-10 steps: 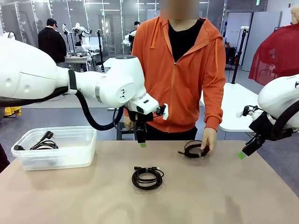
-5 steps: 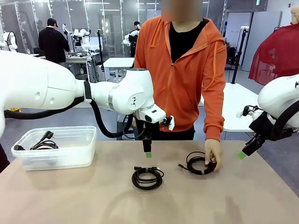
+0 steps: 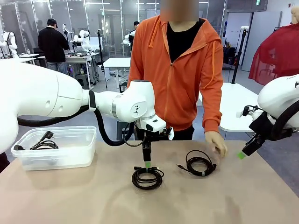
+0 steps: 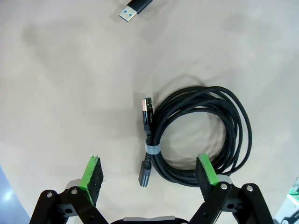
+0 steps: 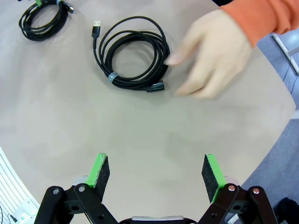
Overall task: Organize and store the cables.
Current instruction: Place the USB Extension Cable into the Organizing box.
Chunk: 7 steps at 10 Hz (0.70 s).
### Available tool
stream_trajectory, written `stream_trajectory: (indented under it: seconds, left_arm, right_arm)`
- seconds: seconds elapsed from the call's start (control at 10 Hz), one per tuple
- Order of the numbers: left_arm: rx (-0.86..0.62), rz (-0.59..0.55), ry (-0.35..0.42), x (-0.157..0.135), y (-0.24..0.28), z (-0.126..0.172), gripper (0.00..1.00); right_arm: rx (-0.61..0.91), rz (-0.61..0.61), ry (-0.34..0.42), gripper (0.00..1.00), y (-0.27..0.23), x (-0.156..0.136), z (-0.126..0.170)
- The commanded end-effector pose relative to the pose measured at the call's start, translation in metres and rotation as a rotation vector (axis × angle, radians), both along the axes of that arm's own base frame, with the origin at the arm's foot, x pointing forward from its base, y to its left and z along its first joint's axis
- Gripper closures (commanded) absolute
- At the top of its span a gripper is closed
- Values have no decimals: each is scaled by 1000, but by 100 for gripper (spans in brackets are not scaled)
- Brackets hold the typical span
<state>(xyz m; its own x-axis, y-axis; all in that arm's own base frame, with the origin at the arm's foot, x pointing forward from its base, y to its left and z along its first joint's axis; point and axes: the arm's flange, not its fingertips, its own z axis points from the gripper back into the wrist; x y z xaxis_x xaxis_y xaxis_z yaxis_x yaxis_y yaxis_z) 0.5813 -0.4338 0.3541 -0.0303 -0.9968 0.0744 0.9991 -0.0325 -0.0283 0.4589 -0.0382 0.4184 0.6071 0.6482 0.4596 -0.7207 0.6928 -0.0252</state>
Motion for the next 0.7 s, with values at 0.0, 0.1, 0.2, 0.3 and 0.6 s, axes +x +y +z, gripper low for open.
stream_trajectory:
  seconds: [0.0, 0.1, 0.2, 0.3, 0.6]
  left_arm:
    - [-19, 22, 46, -4, 2, -2, 0]
    - [2, 22, 39, -4, 4, -10, 0]
    - [28, 31, 43, -2, 7, -17, 0]
    - [24, 33, 53, 0, 10, -28, 0]
    - [26, -29, -2, 3, 16, -41, 0]
  right_arm:
    - [-8, -12, 13, 0, 1, 3, 1]
    - [-8, -12, 13, 0, 1, 3, 1]
    - [-8, -12, 13, 0, 1, 3, 1]
    - [-8, -12, 13, 0, 1, 3, 1]
    - [-8, -12, 13, 0, 1, 3, 1]
